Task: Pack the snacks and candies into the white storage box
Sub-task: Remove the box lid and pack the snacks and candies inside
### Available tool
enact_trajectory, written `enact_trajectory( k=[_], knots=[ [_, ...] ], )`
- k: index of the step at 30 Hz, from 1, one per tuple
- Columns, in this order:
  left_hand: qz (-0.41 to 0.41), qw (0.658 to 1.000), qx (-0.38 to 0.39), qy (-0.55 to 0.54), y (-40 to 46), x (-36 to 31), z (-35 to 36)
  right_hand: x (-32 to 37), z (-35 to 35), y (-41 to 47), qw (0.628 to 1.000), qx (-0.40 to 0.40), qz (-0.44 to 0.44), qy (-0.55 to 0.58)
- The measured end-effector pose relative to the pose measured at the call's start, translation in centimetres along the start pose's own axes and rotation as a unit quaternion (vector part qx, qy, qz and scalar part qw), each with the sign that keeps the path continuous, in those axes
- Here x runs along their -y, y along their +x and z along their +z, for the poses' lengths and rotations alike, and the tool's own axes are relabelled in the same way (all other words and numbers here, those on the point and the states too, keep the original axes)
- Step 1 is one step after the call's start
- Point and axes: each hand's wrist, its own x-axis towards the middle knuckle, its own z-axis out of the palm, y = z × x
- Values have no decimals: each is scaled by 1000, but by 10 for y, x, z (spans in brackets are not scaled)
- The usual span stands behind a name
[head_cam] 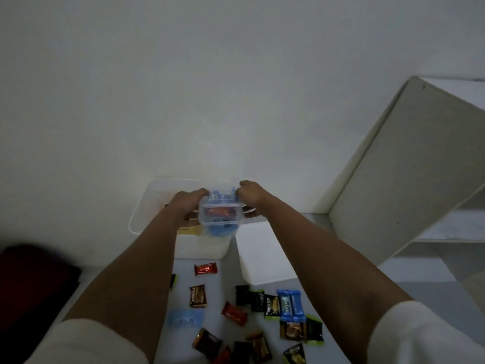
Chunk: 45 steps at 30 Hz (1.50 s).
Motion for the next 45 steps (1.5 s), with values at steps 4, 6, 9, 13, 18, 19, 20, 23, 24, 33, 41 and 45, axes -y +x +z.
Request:
enact_trajectory(
  k=[4, 6, 9, 13, 18, 19, 20, 23, 24, 33, 41, 45],
  knots=[
    [-41, 999, 22, 8, 46, 1, -33, 19, 35, 35, 998, -5, 55, -39],
    [-64, 997, 41, 28, 68, 4, -39, 21, 49, 50, 995, -10, 81, -55],
    [-101, 991, 63, 55, 96, 7, -44, 24, 63, 68, 988, -12, 118, -100],
    [-135, 982, 104, 79, 125, 14, -44, 26, 77, 88, 979, 19, 156, -132],
    [-168, 968, 141, 122, 158, 29, -47, 28, 92, 97, 973, 71, 146, -167],
    [-171, 965, 144, 139, 165, 35, -48, 25, 96, 100, 970, 90, 151, -170],
    [-176, 961, 147, 154, 171, 42, -47, 21, 101, 101, 965, 109, 158, -180],
    [-151, 956, 143, 208, 172, 54, -40, -7, 117, 118, 954, 110, 183, -209],
    [-135, 955, 140, 224, 172, 58, -36, -18, 124, 124, 954, 83, 178, -228],
    [-48, 949, 60, 305, 180, 85, -27, -58, 147, 146, 905, -4, 69, -419],
    [99, 919, -76, 374, 140, 62, -19, -26, 80, 75, 953, -176, -37, -243],
    [155, 913, -129, 354, 92, 52, 12, -53, 43, 36, 950, -233, -61, -199]
  ],
)
